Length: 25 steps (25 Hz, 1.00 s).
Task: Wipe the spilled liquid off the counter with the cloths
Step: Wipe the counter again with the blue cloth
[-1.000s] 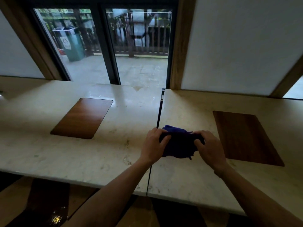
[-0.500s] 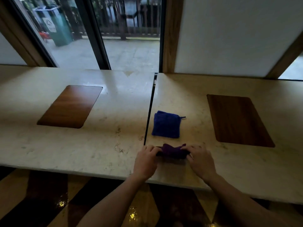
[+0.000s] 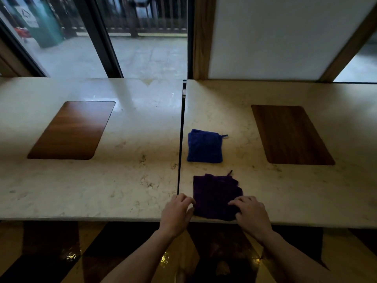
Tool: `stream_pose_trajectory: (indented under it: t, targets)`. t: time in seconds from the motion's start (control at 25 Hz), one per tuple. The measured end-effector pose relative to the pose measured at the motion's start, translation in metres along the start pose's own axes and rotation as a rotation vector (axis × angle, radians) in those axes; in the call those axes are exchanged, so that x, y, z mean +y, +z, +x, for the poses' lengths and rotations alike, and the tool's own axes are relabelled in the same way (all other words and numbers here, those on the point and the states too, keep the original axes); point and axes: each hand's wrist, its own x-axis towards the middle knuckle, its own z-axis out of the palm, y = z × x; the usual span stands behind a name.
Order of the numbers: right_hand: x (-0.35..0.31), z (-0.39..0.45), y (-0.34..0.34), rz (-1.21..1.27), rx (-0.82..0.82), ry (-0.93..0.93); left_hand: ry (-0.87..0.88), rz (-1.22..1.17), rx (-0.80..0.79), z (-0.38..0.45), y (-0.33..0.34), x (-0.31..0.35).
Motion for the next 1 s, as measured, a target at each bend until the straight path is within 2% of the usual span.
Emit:
stream_pose_trajectory:
  t: [0.28,0.36,0.64,0.76,1.0]
  targets:
    - [-0.016,0.045,-0.026,0.072,0.274,0.007,-0.057,0.069,0.122,0.057,-0.03,-0.021]
    - [-0.021,0.073,-0.034,0.076,0.303,-0.014,-0.08,0.098,0.118,0.081,-0.035,-0.025]
    - [-0.006,0.171,-0.034,0.003,0.09,-0.124,-0.125,0.221,-0.004,0.157,-0.025,-0.028]
    - [0.008,0.197,-0.029,-0.107,0.011,-0.232,-0.13,0.235,-0.077,0.18,-0.019,-0.029]
    - [0.016,0.217,-0.029,-0.083,0.194,-0.355,-0.087,0.346,-0.103,0.191,-0.016,-0.037]
